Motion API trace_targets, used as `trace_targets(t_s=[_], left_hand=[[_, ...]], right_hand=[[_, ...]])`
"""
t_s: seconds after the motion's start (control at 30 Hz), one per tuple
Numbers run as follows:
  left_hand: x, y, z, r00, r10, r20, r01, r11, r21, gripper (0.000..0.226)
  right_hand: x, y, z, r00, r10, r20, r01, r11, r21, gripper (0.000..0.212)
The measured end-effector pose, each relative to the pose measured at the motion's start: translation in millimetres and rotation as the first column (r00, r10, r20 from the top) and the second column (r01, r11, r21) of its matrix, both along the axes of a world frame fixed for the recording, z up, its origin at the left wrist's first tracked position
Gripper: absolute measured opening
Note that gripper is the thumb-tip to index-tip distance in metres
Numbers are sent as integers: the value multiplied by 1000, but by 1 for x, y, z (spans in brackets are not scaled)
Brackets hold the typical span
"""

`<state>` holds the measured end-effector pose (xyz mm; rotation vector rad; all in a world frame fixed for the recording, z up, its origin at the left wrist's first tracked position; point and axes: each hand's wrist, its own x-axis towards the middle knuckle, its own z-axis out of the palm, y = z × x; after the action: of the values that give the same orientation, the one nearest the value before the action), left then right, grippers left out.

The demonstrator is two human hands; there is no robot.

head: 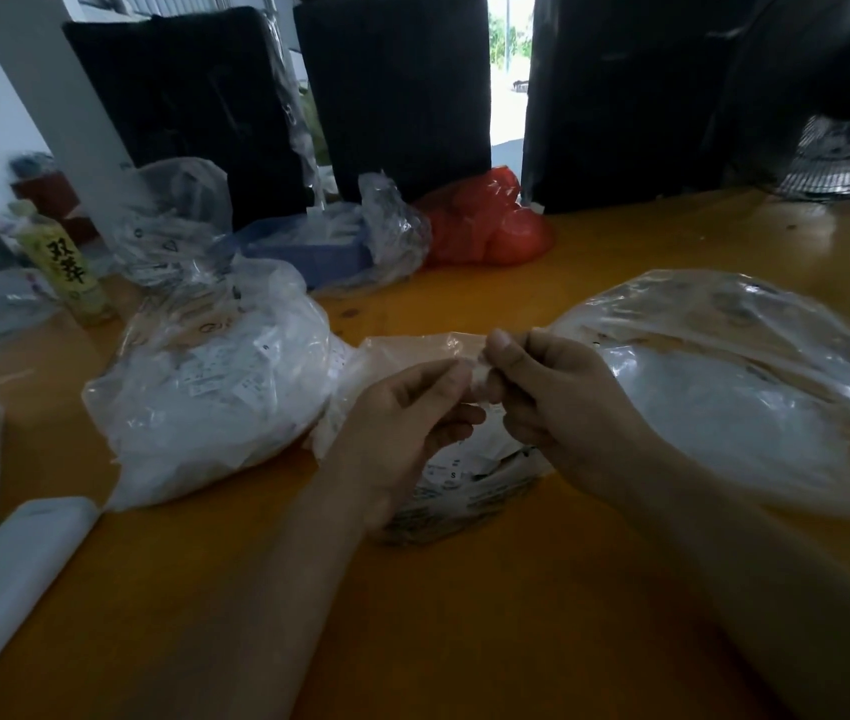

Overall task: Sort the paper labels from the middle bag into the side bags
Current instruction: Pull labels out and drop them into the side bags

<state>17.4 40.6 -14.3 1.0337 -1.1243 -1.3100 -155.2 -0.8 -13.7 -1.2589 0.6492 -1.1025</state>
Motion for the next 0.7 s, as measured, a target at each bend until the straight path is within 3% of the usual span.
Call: trace_targets(t_s=[0.1,0.27,0.33,0.43,0.5,0.7], left_hand=[[1,0,-1,997,-12,-79,18,997,78,39],[4,-4,-5,992,27,-126,-20,998,59,5],[6,-5,-4,997,42,-64,-40,998,45,9],[8,-3,-3,1000,7,-15,-7,1000,30,11],[8,-3,-3,1000,29,-13,-28,999,27,10],[8,-7,-8,987,156,-40,-154,987,47,9]], right_hand=[[3,0,-3,996,42,82,-48,996,72,25],[4,1,-3,997,-17,69,12,997,78,37],[2,2,-1,998,-57,-22,58,998,23,45],[0,5,1,960,-90,-266,55,989,-135,28],[0,4,1,935,-164,-314,106,975,-196,19],[2,1,-2,825,-342,-450,179,913,-366,24]])
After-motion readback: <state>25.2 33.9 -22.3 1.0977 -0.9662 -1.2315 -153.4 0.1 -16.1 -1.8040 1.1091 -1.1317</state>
